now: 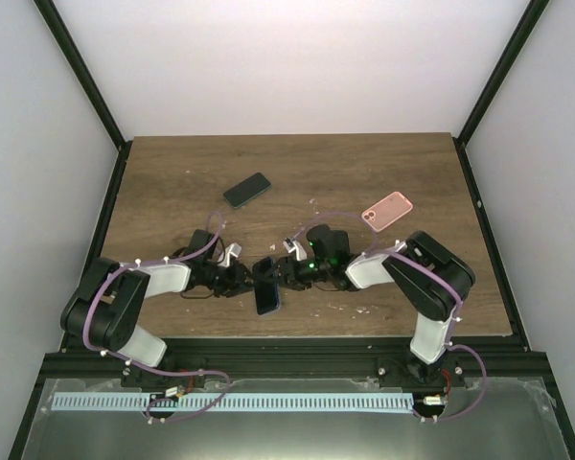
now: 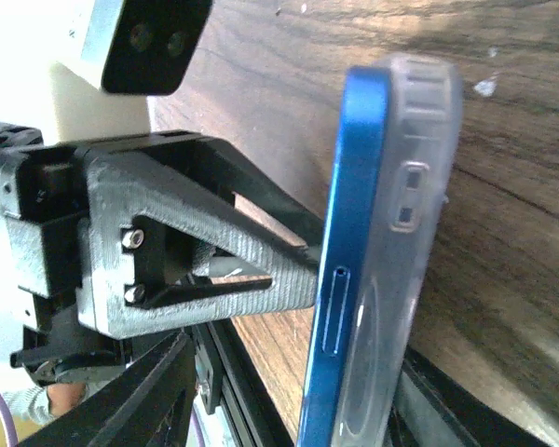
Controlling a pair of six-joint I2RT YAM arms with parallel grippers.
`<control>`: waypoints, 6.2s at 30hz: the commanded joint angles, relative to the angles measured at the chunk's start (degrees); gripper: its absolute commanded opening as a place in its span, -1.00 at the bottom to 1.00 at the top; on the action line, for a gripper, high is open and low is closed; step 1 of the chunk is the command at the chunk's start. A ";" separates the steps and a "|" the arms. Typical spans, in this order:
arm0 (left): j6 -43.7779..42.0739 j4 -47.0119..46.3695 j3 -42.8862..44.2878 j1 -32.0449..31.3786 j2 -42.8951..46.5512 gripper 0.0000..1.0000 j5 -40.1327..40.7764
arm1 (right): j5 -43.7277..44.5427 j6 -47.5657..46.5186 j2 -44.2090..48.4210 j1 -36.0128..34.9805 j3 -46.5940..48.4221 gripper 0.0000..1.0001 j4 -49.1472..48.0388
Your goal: Put the phone into the phone case
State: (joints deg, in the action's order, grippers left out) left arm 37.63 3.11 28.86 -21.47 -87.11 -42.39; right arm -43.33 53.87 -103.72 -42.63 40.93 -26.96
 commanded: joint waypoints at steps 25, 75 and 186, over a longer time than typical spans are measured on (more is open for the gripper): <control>1.10 -1.23 -0.93 -0.41 -1.74 -0.26 1.46 | 5.06 -3.11 3.63 -0.87 -1.72 -0.78 1.40; 4.34 7.40 3.70 3.65 22.80 0.26 -4.71 | 4.00 -0.83 18.49 2.62 -7.34 -0.99 -0.11; 9.10 -12.66 6.50 -2.26 30.42 -0.82 -32.26 | 3.16 -3.40 42.24 3.39 3.54 0.05 13.54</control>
State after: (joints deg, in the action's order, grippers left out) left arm 49.21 -9.52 33.63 -23.49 -57.14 -72.73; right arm -39.64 50.28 -61.41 -39.53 41.74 -12.56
